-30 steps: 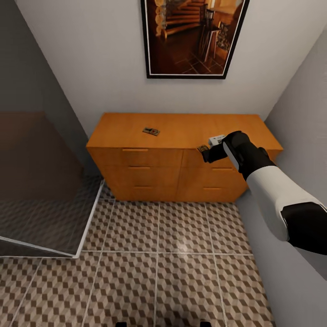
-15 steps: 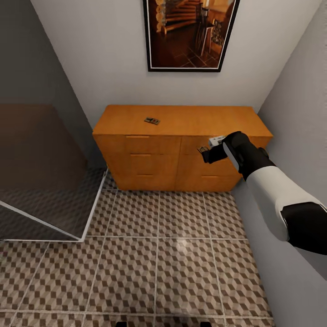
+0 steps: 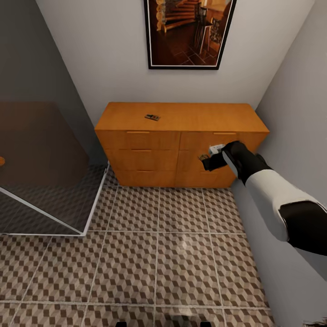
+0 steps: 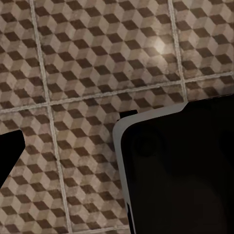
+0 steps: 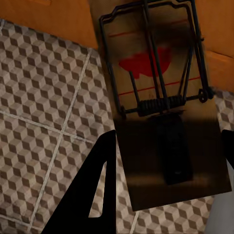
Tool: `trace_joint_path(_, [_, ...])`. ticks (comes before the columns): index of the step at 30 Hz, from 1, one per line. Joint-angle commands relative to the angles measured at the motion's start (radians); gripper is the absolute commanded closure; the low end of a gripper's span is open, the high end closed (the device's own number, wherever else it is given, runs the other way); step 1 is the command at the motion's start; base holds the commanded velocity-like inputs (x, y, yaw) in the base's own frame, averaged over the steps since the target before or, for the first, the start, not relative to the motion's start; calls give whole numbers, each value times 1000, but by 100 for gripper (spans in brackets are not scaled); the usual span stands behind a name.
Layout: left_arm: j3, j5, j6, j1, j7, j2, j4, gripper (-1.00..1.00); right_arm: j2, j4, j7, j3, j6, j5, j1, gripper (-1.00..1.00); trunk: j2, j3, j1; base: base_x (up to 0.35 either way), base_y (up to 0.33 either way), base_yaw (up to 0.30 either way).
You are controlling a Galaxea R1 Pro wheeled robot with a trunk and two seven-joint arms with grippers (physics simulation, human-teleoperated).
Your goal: Take the four mousetraps from the cabinet in the bathroom and place them on the bathroom floor. Make sure all four end up on the same floor surface, and ensure that at least two of them are either under or directly next to the same bathroom sink.
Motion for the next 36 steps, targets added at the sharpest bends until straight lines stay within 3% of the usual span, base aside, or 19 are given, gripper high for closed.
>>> trace_joint_path(1, [-4,0,-6,-2,1,0,4,-100,0,48,7,4,-43,5,-1,100,-2,-1,0,-6,0,0])
trace_joint_path(3, [-4,0,-6,-2,1,0,4,-100,2,100,7,4,-94,5,0,100,-2,-1,0,-4,0,0])
trace_joint_path(8, [-4,0,-6,-2,1,0,4,-100,4,325,7,5,-320,5,0,100,-2,-1,0,-1,0,0])
trace_joint_path(11, [-4,0,-6,-2,1,0,4,-100,4,376,7,5,-405,5,9,100,-2,-1,0,0,0,0])
trace_joint_path(13, [-4,0,-6,-2,1,0,4,-100,3,392,7,4,-448,5,46,100,-2,-1,0,0,0,0])
trace_joint_path(16, [-4,0,-6,-2,1,1,4,-100,4,401,7,4,-493,5,118,100,-2,-1,0,0,0,0])
trace_joint_path(23, [-4,0,-6,-2,1,0,4,-100,5,408,-2,5,-709,5,314,100,-2,-1,0,0,0,0])
trace_joint_path(25, [-4,0,-4,-2,3,0,4,-100,4,408,-17,4,-791,7,396,100,-2,-1,0,0,0,0])
trace_joint_path(29, [-3,0,13,-2,6,0,4,-100,3,407,-48,3,-891,7,487,100,-2,-1,0,0,0,0])
trace_joint_path(31, [0,1,40,-2,7,0,3,-100,2,407,-76,3,-978,7,562,100,-2,-1,0,0,0,0])
trace_joint_path(36, [8,2,79,-2,10,-3,-1,-100,0,408,-125,3,-1138,6,686,100,-2,-1,0,0,0,0])
